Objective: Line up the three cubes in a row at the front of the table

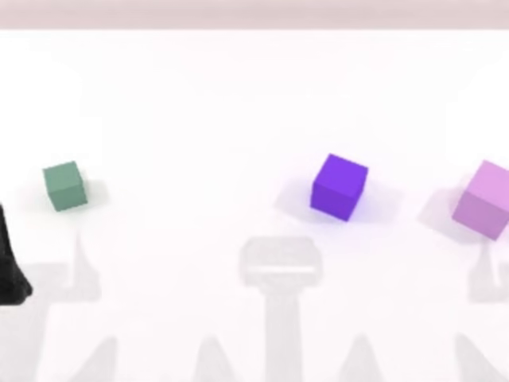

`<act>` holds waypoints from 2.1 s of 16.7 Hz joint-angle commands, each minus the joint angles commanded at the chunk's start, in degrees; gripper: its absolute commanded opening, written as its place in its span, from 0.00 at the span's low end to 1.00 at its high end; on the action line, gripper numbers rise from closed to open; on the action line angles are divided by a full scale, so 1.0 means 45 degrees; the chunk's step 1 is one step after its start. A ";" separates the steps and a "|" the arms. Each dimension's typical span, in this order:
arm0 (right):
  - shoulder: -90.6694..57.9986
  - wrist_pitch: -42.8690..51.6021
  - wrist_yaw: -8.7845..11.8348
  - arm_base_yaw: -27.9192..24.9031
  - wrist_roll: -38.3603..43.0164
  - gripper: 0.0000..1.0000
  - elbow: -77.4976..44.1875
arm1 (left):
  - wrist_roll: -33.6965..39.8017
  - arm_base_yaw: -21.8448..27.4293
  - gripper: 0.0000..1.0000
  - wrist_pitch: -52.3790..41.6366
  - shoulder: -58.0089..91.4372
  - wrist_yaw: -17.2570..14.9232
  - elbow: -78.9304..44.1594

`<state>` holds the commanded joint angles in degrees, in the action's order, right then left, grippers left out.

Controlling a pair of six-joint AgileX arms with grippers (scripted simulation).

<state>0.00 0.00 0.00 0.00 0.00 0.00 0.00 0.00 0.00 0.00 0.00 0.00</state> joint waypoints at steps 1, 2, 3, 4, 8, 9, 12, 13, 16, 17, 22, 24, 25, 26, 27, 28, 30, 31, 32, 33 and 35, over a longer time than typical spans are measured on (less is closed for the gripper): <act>0.0000 0.0000 0.0000 0.0000 0.0000 1.00 0.0000 | 0.0000 0.0000 1.00 0.0000 0.0000 0.0000 0.0000; 0.0000 0.0000 0.0000 0.0000 0.0000 1.00 0.0000 | 0.0000 0.0000 1.00 0.0000 0.0000 0.0000 0.0000; 0.0000 0.0000 0.0000 0.0000 0.0000 1.00 0.0000 | -0.0091 0.0014 1.00 -0.0092 0.0125 -0.0010 -0.0127; 0.0000 0.0000 0.0000 0.0000 0.0000 1.00 0.0000 | -0.0277 0.0036 1.00 -0.0280 0.0385 -0.0024 -0.0388; 0.0000 0.0000 0.0000 0.0000 0.0000 1.00 0.0000 | -0.1825 0.0140 1.00 -0.1841 0.2787 -0.0062 -0.2747; 0.0000 0.0000 0.0000 0.0000 0.0000 1.00 0.0000 | -0.2372 0.0163 1.00 -0.2397 0.3727 -0.0061 -0.3611; 0.0000 0.0000 0.0000 0.0000 0.0000 1.00 0.0000 | -0.4277 0.0235 1.00 -0.4363 0.7322 -0.0042 -0.6569; 0.0000 0.0000 0.0000 0.0000 0.0000 1.00 0.0000 | -0.4977 0.0263 1.00 -0.5096 0.8723 -0.0034 -0.7630; 0.0000 0.0000 0.0000 0.0000 0.0000 1.00 0.0000 | -0.7165 0.0362 1.00 -0.7419 1.3181 -0.0001 -1.0884; 0.0000 0.0000 0.0000 0.0000 0.0000 1.00 0.0000 | -0.7898 0.0398 1.00 -0.8203 1.4673 0.0010 -1.1952; 0.0000 0.0000 0.0000 0.0000 0.0000 1.00 0.0000 | -1.1274 0.0584 1.00 -1.1791 2.0993 0.0042 -1.6864; 0.0000 0.0000 0.0000 0.0000 0.0000 1.00 0.0000 | -1.2398 0.0643 1.00 -1.2940 2.3004 0.0035 -1.8607; 0.0000 0.0000 0.0000 0.0000 0.0000 1.00 0.0000 | -1.2894 0.0666 1.00 -1.3434 2.3916 0.0029 -1.9404; 0.0000 0.0000 0.0000 0.0000 0.0000 1.00 0.0000 | -1.3341 0.0685 1.00 -1.3872 2.4749 0.0021 -2.0133; 0.0000 0.0000 0.0000 0.0000 0.0000 1.00 0.0000 | -1.3736 0.0702 1.00 -1.4251 2.5485 0.0012 -2.0784; 0.0000 0.0000 0.0000 0.0000 0.0000 1.00 0.0000 | -1.4075 0.0715 1.00 -1.4571 2.6107 0.0001 -2.1343; 0.0000 0.0000 0.0000 0.0000 0.0000 1.00 0.0000 | -1.4568 0.0735 1.00 -1.5027 2.6969 -0.0021 -2.2161; 0.0000 0.0000 0.0000 0.0000 0.0000 1.00 0.0000 | -1.4714 0.0741 1.00 -1.5159 2.7205 -0.0029 -2.2411; 0.0000 0.0000 0.0000 0.0000 0.0000 1.00 0.0000 | -1.4787 0.0743 1.00 -1.5223 2.7319 -0.0033 -2.2543; 0.0000 0.0000 0.0000 0.0000 0.0000 1.00 0.0000 | -1.4787 0.0743 1.00 -1.5223 2.7319 -0.0033 -2.2543; 0.0000 0.0000 0.0000 0.0000 0.0000 1.00 0.0000 | -1.4787 0.0743 1.00 -1.5223 2.7319 -0.0033 -2.2543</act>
<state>0.00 0.00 0.00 0.00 0.00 0.00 -66.54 3.34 -68.50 122.93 -0.15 -101.44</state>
